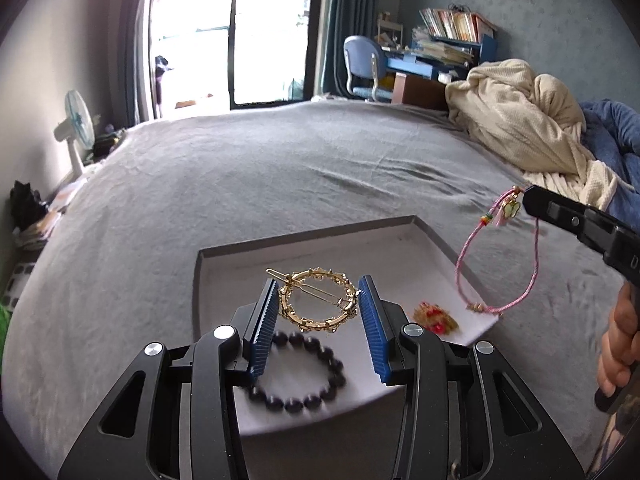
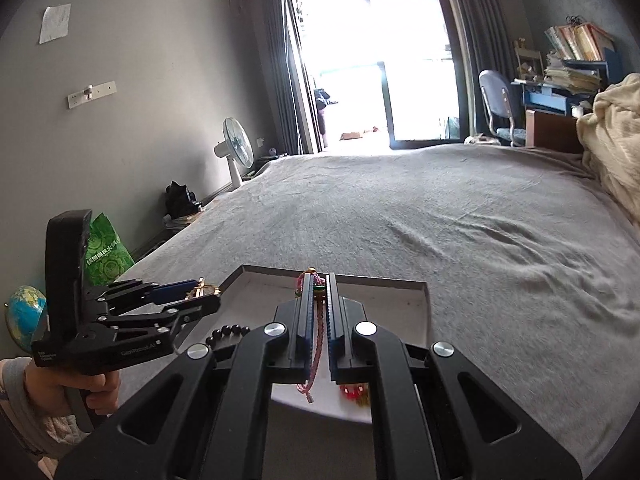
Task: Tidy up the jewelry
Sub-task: 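Lower the clip and pink bracelet into the tray and open both tools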
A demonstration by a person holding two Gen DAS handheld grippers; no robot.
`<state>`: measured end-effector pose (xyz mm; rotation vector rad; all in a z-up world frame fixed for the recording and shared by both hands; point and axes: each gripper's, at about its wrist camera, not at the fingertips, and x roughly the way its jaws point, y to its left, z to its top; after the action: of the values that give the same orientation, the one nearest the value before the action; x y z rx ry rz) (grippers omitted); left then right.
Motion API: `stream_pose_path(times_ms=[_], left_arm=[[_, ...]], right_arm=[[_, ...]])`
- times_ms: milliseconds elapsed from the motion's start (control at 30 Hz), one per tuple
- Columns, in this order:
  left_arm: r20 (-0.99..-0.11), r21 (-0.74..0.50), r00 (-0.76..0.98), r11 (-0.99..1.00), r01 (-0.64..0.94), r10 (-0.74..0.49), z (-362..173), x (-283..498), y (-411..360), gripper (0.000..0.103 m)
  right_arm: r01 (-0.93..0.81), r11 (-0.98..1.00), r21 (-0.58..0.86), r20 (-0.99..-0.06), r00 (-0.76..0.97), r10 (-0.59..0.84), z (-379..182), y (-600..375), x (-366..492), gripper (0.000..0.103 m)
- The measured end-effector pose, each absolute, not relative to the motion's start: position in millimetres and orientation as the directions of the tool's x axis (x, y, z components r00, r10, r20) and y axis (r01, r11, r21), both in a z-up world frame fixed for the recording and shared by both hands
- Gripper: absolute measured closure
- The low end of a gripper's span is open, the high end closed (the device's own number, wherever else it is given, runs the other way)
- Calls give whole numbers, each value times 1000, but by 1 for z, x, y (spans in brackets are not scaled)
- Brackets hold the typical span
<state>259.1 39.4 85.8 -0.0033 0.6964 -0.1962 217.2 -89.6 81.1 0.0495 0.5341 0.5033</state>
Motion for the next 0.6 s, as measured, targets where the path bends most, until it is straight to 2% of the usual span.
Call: stream_pose_path(times_ms=[367,600], left_arm=[[-758,-103,628,983,152,-176,35,340,40,61],[-853,-79,498,982,174,-157,7,371,31,61]], right_arm=[[-386,904,186,-635,654,410,18,-59,307,98],[-331,926,179,-729,588,351,-16,-64,340,97]])
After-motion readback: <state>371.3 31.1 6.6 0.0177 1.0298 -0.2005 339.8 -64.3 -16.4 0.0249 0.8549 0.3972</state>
